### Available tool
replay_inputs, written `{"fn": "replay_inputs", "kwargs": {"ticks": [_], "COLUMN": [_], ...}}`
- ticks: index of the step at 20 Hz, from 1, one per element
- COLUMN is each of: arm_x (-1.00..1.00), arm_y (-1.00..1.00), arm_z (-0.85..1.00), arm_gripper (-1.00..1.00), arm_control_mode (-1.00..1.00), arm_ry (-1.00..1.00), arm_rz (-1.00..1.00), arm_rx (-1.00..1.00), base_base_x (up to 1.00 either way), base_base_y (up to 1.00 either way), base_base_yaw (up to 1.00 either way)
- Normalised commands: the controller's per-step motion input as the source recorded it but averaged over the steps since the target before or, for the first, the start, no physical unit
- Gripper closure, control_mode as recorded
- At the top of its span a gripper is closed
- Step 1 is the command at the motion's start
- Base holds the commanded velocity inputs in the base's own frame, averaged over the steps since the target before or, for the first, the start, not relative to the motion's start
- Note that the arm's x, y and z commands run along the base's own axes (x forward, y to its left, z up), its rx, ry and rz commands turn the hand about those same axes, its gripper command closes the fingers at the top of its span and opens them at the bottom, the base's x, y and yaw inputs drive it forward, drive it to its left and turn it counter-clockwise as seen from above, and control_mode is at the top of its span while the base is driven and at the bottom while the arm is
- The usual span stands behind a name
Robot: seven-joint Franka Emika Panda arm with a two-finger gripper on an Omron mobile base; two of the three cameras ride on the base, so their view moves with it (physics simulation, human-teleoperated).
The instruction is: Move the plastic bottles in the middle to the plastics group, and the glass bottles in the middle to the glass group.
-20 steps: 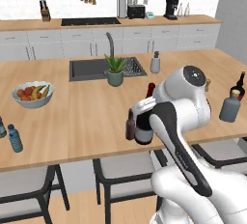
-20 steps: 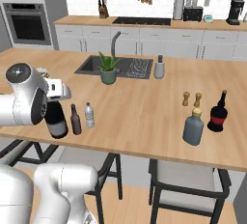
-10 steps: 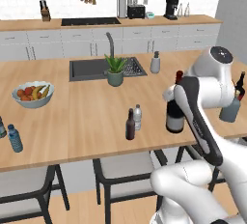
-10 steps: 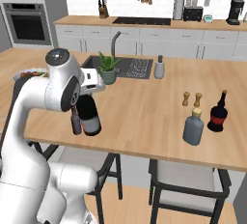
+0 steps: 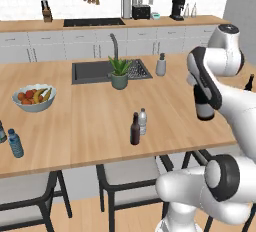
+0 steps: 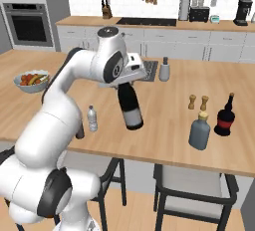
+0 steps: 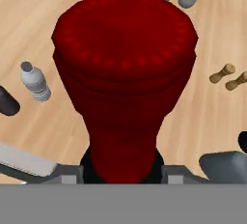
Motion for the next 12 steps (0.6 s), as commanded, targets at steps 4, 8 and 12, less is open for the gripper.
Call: {"fn": "replay_inputs", "kwargs": {"ticks": [4,8,12], "arm_x": [0.86,0.09,-0.16], "arm_y": [-1.0,-0.82,-0.5], "arm_z": [0.01,-0.33,-0.34], "arm_gripper": [1.0,1.0,1.0], "arm_control_mode": [-1.0,-1.0,-1.0], "arm_ry": [0.2,0.0,-0.16], "arm_rz": [-0.01,-0.04,0.0], "arm_rx": [-0.08,0.09,0.2], "base_base_x": [0.0,0.0,0.0], "base_base_y": [0.0,0.0,0.0], "base_base_yaw": [0.0,0.0,0.0]}}
